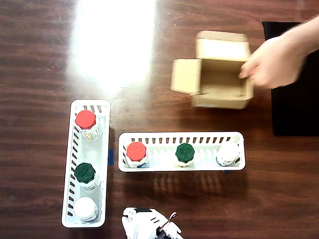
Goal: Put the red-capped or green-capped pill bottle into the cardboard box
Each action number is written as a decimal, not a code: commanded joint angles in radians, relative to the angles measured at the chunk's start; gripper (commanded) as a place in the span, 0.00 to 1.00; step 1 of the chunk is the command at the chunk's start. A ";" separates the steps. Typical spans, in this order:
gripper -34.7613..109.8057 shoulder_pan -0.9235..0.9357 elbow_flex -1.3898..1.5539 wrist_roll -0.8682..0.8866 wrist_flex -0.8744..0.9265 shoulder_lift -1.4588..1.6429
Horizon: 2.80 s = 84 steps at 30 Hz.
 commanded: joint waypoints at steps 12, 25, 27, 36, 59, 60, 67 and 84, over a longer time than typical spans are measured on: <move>0.24 0.996 -0.002 1.003 -0.336 0.061; 0.26 0.917 -0.273 1.054 0.002 0.057; 0.30 0.867 -0.359 1.023 0.078 0.044; 0.61 0.635 -0.623 0.936 0.052 -0.245; 0.70 0.293 -1.255 0.779 -0.664 -1.371; 0.70 0.293 -1.273 0.782 -0.672 -1.397; 0.70 0.270 -1.404 0.787 -0.716 -1.577; 0.70 0.158 -1.563 0.793 -0.851 -1.916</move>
